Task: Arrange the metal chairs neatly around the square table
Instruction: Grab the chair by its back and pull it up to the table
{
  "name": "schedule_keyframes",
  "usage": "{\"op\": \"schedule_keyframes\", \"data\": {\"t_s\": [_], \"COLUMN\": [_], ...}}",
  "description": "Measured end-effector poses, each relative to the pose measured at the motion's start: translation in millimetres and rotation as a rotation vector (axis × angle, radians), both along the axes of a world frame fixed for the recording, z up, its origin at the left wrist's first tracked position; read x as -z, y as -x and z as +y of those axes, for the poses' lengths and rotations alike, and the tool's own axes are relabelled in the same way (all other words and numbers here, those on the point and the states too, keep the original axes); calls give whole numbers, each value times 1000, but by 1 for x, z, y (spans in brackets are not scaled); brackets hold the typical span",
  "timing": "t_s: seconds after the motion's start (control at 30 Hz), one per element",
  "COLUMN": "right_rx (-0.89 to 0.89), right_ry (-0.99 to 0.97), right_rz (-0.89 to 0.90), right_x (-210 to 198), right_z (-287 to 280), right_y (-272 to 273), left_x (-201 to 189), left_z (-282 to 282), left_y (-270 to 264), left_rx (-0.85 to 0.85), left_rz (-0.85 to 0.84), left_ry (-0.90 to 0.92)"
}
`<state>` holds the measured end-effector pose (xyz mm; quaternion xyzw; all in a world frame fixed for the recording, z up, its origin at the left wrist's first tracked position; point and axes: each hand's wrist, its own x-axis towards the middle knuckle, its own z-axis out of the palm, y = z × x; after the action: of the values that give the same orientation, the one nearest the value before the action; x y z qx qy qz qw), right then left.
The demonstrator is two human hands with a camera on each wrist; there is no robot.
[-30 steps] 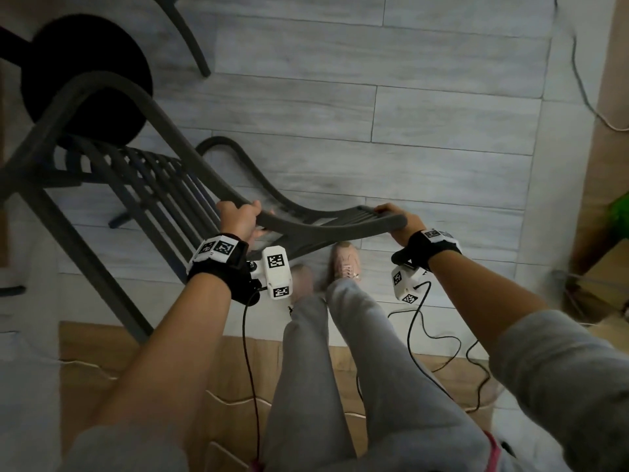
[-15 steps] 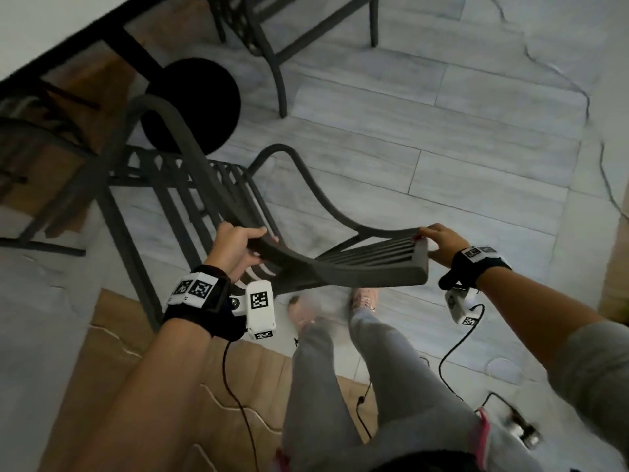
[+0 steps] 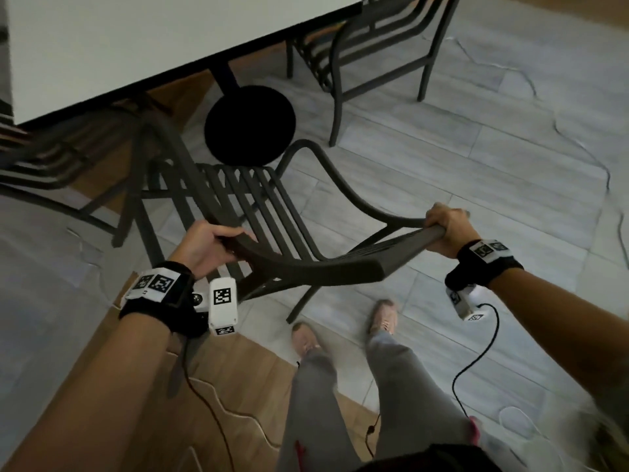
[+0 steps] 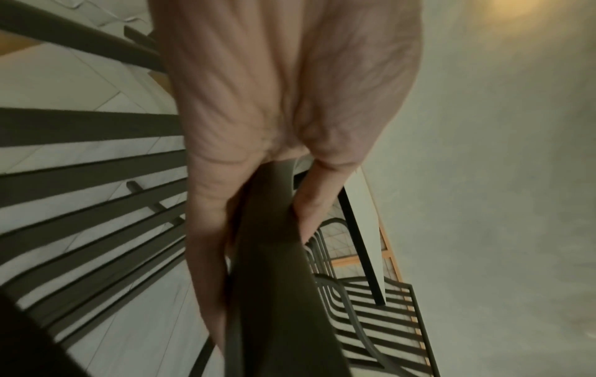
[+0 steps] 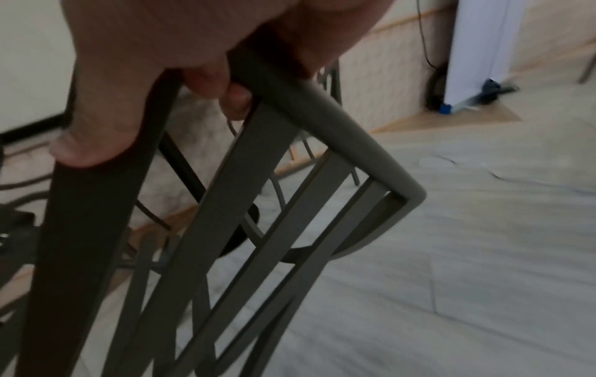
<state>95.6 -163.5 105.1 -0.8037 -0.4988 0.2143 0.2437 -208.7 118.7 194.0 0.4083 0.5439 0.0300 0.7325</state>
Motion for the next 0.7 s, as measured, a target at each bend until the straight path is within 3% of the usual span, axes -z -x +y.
{"op": "schedule_keyframes", "data": {"t_s": [0.23,0.4,0.7], "right_rx": [-137,-296,-301], "right_ry": [-16,-57,-5], "right_rz": [-193,-376,-485], "right_x": [-83,-118,-113], "right_z": [63,88,103], "right_y": [20,46,128], "left_x": [-22,-8,14], "left_z": [44,58,82], "left_y": [74,113,151], "left_rx": [34,4,21], "left_rz": [-84,-96,52], "left_ry": [-40,-30,57]}}
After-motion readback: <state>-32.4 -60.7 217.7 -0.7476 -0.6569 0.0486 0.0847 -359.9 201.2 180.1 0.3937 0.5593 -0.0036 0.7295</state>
